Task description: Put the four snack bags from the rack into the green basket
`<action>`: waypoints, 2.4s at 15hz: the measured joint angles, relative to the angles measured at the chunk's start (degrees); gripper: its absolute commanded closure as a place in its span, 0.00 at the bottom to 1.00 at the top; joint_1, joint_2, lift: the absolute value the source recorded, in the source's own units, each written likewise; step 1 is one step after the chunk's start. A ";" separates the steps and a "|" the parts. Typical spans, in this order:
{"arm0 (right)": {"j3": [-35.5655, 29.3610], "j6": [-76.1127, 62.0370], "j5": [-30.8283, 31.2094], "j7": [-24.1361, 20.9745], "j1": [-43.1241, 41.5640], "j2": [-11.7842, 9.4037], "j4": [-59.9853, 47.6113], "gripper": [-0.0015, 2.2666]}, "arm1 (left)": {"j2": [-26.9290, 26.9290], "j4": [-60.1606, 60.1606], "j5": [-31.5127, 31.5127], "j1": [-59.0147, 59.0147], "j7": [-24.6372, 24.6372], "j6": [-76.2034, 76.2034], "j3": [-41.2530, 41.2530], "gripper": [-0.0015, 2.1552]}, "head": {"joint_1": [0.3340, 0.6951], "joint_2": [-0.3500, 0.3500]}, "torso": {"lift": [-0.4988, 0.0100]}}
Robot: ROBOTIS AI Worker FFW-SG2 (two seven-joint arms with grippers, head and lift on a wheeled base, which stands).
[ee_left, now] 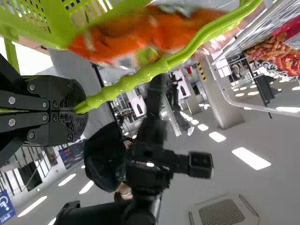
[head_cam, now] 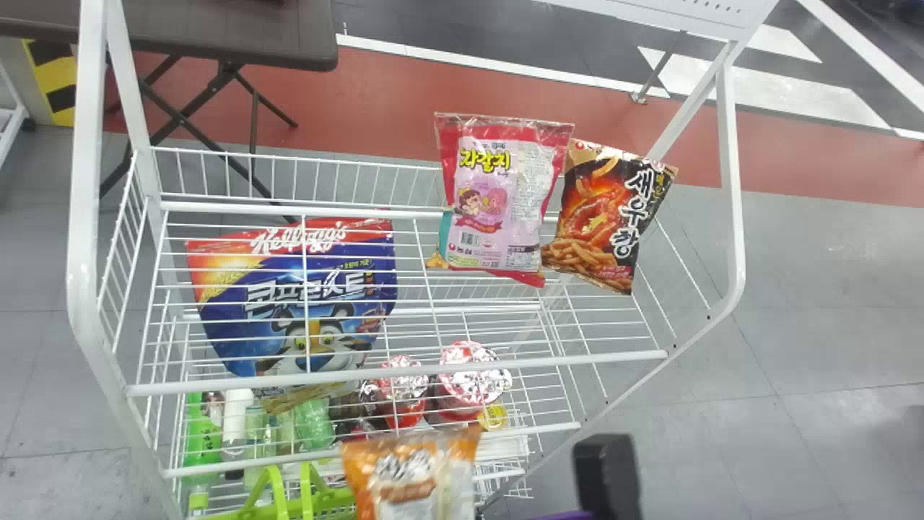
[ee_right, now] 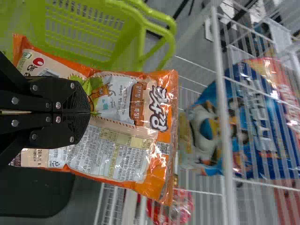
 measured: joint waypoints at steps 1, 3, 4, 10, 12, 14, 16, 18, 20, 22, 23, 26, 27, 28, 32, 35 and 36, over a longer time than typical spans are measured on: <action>1.54 -1.23 0.15 -0.05 -0.13 -0.25 1.88 0.97 | -0.01 0.00 0.07 0.06 0.00 -0.11 0.17 0.88 | 1.00 0.00 | 0.97; 4.79 -2.80 0.17 -0.07 -0.41 -0.44 4.05 0.97 | -0.02 0.00 0.08 0.10 0.07 -0.17 0.14 0.88 | 1.00 0.00 | 0.97; 6.00 -3.04 0.15 -0.07 -0.52 -0.46 4.32 0.97 | -0.02 0.00 0.08 0.11 0.09 -0.18 -0.02 0.88 | 1.00 0.00 | 0.97; 13.60 -3.12 0.07 -0.45 -2.79 -1.46 8.22 0.97 | -0.02 0.00 0.04 0.54 -0.01 -0.35 -0.39 0.88 | 1.00 0.05 | 0.97; 14.69 -3.07 -0.19 0.28 -4.19 -2.05 10.99 0.97 | -0.08 0.00 -0.05 0.61 0.07 -0.39 -0.43 0.88 | 1.00 0.09 | 0.97; 14.49 -2.39 -0.85 0.63 -4.73 -2.60 12.08 0.82 | -0.16 0.01 -0.20 0.63 0.39 -0.50 -0.53 0.88 | 1.00 0.07 | 0.97; 12.74 -1.47 -2.03 0.32 -4.54 -2.62 11.77 0.05 | -0.19 0.06 -0.44 0.59 0.58 -0.53 -0.91 0.88 | 1.00 0.00 | 0.97; 9.81 -1.64 -3.46 -0.32 -4.12 -2.20 11.03 0.00 | -0.20 0.08 -0.54 0.55 0.60 -0.53 -1.15 0.88 | 1.00 0.00 | 0.97; 6.97 -1.86 -3.95 -0.60 -3.93 -1.47 10.15 0.03 | -0.20 0.05 -0.56 0.54 0.61 -0.53 -1.14 0.88 | 1.00 0.00 | 0.97; 4.16 -1.79 -4.77 -0.41 -3.82 -0.88 9.20 0.03 | -0.20 0.01 -0.56 0.54 0.60 -0.53 -1.10 0.88 | 1.00 0.00 | 0.97; 2.78 -1.78 -5.49 -0.35 -3.80 -0.64 8.66 0.03 | -0.20 0.01 -0.57 0.53 0.60 -0.52 -1.11 0.88 | 1.00 0.00 | 0.97; -0.82 -6.08 -6.09 -1.73 -3.98 0.87 6.94 0.03 | -0.20 -0.08 -0.64 0.44 0.60 -0.36 -1.27 0.88 | 1.00 0.00 | 0.97; -1.79 -10.92 -6.02 -3.48 -4.28 1.22 6.88 0.03 | -0.20 -0.08 -0.64 0.41 0.60 -0.35 -1.38 0.88 | 1.00 0.00 | 0.97; -2.55 -18.20 -5.70 -6.55 -5.03 1.43 7.56 0.03 | -0.20 -0.07 -0.67 0.39 0.60 -0.35 -1.49 0.88 | 1.00 0.00 | 0.97; -3.39 -43.62 -4.95 -17.78 -13.50 1.79 15.08 0.04 | -0.20 -0.01 -1.12 0.39 0.78 -0.38 -2.11 0.88 | 1.00 0.00 | 0.97; -3.46 -45.99 -3.34 -23.46 -23.46 2.00 20.85 0.04 | -0.10 -0.02 -1.66 0.37 0.72 -0.27 -2.45 0.88 | 1.00 0.00 | 0.97; -3.54 -46.05 -2.43 -24.40 -26.95 2.01 23.15 0.04 | -0.04 -0.04 -1.70 0.37 0.62 -0.21 -2.38 0.88 | 1.00 0.00 | 0.97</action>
